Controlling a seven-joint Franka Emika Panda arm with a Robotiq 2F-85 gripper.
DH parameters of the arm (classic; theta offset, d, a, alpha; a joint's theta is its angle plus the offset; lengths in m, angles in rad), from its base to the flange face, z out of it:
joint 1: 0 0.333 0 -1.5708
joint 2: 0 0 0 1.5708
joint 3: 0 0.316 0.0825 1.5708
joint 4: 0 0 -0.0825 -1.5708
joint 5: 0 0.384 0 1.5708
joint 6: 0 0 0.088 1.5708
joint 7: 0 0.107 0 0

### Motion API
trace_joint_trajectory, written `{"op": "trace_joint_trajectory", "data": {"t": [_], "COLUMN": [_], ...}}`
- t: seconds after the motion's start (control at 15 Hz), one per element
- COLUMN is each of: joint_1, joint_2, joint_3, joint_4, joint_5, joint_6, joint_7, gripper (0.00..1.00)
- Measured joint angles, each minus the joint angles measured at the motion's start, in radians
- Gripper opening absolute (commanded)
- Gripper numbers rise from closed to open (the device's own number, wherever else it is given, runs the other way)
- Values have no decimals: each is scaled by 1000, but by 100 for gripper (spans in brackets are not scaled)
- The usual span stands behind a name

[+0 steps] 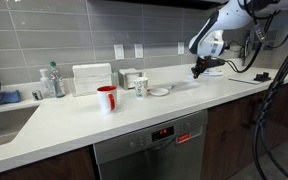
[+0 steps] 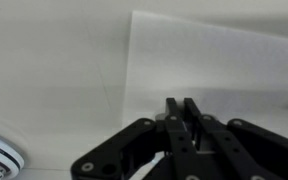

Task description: Put the teacup on the front right corner of the paper towel

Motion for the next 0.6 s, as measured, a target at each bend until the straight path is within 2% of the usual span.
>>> {"op": "trace_joint_trajectory", "data": {"t": [0.33,0.6], "joint_1": [-13,-23], "joint_2": [90,145], "joint_3": [1,14], "joint_4": [112,189], "joint_5": [-53,-69], "joint_6": [-3,-9], "joint_7": [93,119], "gripper": [3,3]}}
